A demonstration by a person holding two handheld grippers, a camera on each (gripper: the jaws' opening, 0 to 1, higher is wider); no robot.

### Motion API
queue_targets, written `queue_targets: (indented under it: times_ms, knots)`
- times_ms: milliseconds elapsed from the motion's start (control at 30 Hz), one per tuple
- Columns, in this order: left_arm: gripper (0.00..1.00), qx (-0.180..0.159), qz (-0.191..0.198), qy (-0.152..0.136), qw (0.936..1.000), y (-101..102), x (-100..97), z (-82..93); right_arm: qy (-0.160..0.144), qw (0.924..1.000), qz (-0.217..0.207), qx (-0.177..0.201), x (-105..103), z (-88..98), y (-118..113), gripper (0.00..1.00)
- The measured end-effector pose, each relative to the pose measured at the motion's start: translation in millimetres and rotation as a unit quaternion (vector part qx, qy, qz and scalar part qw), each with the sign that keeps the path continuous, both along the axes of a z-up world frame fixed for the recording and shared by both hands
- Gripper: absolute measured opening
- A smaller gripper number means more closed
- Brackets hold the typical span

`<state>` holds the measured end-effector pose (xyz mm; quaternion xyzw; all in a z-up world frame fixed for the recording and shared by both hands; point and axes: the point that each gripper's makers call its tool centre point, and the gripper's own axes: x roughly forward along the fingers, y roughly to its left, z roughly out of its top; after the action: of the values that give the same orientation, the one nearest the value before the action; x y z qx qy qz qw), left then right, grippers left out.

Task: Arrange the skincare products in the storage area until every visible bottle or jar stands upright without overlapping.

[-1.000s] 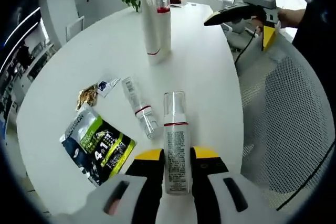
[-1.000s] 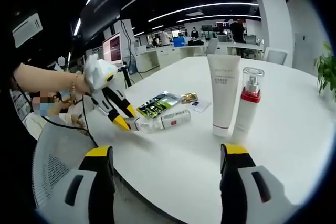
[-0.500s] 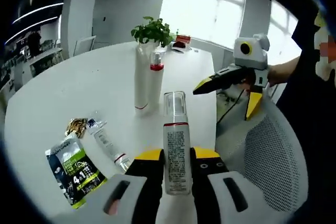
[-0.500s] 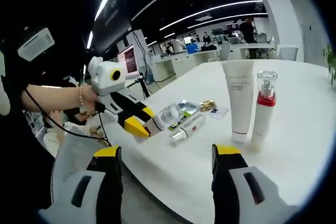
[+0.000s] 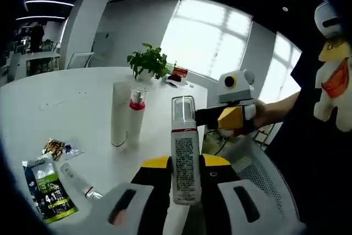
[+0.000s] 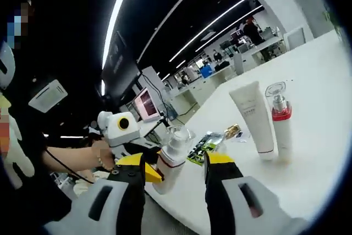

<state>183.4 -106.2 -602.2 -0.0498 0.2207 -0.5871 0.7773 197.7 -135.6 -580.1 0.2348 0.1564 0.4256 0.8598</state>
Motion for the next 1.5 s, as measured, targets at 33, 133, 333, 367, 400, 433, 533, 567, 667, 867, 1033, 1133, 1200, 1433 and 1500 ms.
queue_targets:
  times_ms: [33,133,333,367,400,433,533,567,667,867,1033,1133,1200,1433,1500]
  knots:
    - [0.24,-0.006,0.0,0.001,1.0,-3.1,-1.7,2.4,-0.001,1.0,0.001,0.005,0.8,2.0,0.8,0.42]
    - [0.24,-0.018,-0.003,0.002,0.9998,-10.9,-6.3,7.6,0.002,0.9998,0.004,0.02,3.1,6.8,3.2,0.39]
    - [0.24,-0.031,-0.004,0.003,0.9995,-21.9,-10.1,11.5,-0.003,0.9991,-0.001,0.042,6.7,16.8,-2.4,0.24]
    - [0.24,-0.033,-0.004,0.003,0.9995,-22.4,-9.8,12.0,-0.004,0.999,0.003,0.044,5.5,17.7,-1.8,0.24]
    - [0.25,-0.033,-0.004,0.003,0.9994,-24.3,-9.1,11.8,-0.003,0.9991,0.0,0.041,5.6,18.1,-4.2,0.23]
    - [0.25,-0.032,-0.005,0.0,0.9995,-25.7,-8.3,11.7,-0.006,0.9993,0.001,0.038,4.9,18.7,-4.9,0.23]
    - [0.24,-0.002,-0.004,-0.022,0.9998,-28.3,-4.0,5.8,-0.029,0.9995,0.007,-0.008,3.8,17.2,-6.2,0.22]
    - [0.24,0.006,-0.005,-0.026,0.9996,-29.9,-3.5,4.0,-0.037,0.9989,0.009,-0.027,3.3,15.9,-5.6,0.22]
    - [0.24,0.05,-0.006,-0.054,0.9973,-34.4,2.4,-5.9,-0.064,0.9938,0.013,-0.09,1.9,13.5,-1.3,0.22]
    - [0.21,0.1,-0.004,-0.093,0.9906,-47.7,7.4,-19.2,-0.065,0.987,-0.003,-0.147,12.5,-0.4,-4.4,0.22]
    - [0.21,0.135,-0.001,-0.108,0.9849,-43.8,19.9,-36.1,-0.046,0.9853,-0.023,-0.163,18.3,-16.1,-11.1,0.22]
    - [0.22,0.148,-0.006,-0.11,0.9828,-49.4,23.7,-49.5,-0.042,0.9819,-0.024,-0.183,19.8,-24.1,-13.0,0.22]
    - [0.22,0.152,-0.004,-0.107,0.9826,-53.9,26.9,-56.7,-0.041,0.9781,-0.027,-0.202,22.3,-29.6,-16.7,0.22]
    - [0.21,0.164,-0.01,-0.112,0.98,-72.4,42.0,-86.9,-0.057,0.955,-0.046,-0.288,29.1,-53.0,-30.7,0.22]
    - [0.21,0.174,-0.015,-0.108,0.9787,-77.0,46.6,-100.3,-0.057,0.9456,-0.049,-0.317,32.6,-68.1,-34.9,0.22]
